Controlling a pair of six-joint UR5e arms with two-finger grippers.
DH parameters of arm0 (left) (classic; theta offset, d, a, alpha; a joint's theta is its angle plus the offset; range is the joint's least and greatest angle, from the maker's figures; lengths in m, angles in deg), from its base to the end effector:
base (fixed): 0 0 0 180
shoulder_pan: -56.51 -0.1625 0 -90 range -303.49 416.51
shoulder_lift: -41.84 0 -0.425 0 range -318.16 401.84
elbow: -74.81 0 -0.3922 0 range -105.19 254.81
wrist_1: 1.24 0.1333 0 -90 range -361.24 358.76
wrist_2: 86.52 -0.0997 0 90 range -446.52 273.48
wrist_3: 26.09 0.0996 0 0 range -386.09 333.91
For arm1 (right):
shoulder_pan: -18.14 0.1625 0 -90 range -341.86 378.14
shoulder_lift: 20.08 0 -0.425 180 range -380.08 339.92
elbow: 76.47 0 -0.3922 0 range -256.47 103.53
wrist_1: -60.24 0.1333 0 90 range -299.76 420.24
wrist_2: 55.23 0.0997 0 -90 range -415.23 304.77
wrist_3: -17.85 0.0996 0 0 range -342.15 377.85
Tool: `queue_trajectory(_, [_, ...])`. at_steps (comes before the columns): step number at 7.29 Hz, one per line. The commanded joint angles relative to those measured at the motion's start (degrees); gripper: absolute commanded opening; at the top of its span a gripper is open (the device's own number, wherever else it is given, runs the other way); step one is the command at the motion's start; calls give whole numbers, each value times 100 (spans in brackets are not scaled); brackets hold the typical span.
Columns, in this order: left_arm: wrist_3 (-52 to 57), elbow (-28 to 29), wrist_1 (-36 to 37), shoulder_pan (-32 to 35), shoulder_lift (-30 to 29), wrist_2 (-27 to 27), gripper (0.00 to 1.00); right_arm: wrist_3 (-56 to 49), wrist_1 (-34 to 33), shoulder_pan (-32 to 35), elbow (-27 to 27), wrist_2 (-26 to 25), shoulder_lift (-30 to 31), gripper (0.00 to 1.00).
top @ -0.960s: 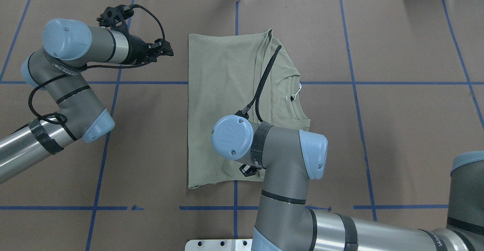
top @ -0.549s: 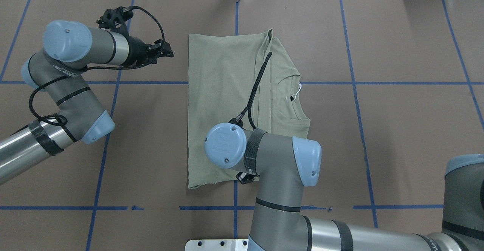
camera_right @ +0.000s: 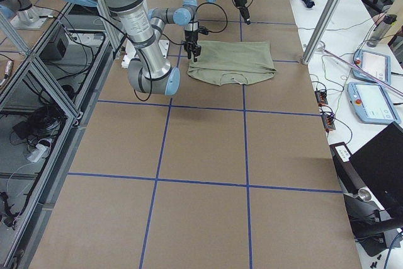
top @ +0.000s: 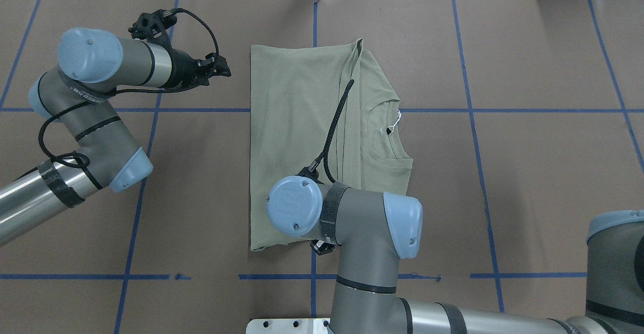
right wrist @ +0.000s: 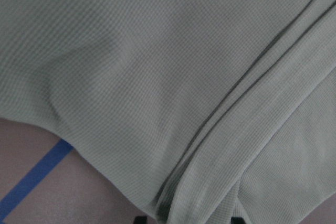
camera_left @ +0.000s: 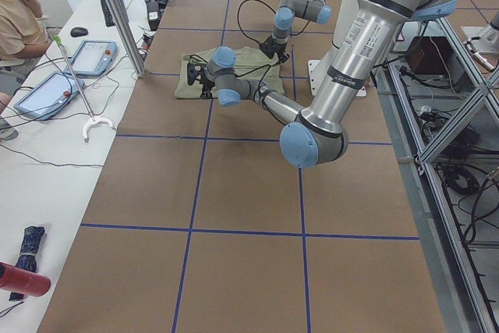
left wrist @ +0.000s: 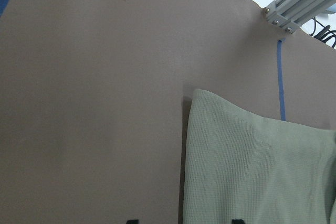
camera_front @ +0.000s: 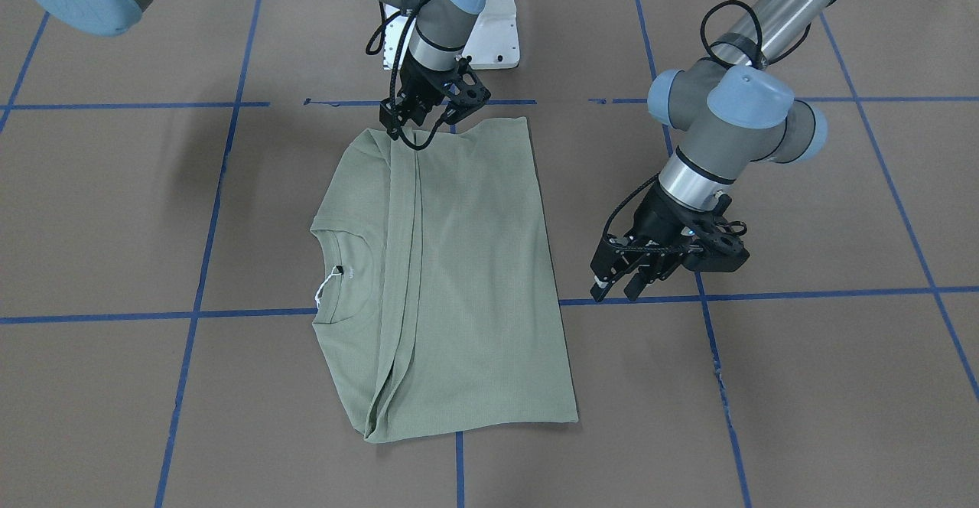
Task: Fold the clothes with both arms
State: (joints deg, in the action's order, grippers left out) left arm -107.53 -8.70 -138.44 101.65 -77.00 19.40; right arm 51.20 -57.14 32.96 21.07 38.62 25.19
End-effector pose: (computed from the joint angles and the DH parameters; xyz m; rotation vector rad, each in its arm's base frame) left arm 0.4132 -0.5655 0.3257 0.3299 1.1924 -0.3871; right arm -0.6166 -0.2941 0.2024 0.2046 -0.4002 -0.7327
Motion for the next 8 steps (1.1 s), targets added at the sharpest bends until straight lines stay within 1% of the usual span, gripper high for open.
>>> queue_trajectory(1, [-30, -25, 0, 4, 0, -1, 66, 31, 5, -32, -7, 10, 8, 43])
queue_trajectory(3, [-109, -43, -35, 4, 0, 8, 66, 58, 5, -41, 2, 27, 8, 8])
queue_trajectory(4, [-135, -43, -122, 4, 0, 8, 66, 67, 5, -41, -7, 27, 16, 0])
queue_trajectory(6, [-179, -78, -123, 4, 0, 8, 66, 58, -12, -15, 63, 36, 34, 0])
queue_trajectory(7, [-214, -78, -123, 4, 0, 8, 66, 58, -30, 107, 325, 80, 243, 0])
queue_trajectory(8, [-232, -130, -123, 4, 0, 8, 66, 75, -21, 117, 954, 124, 897, 0])
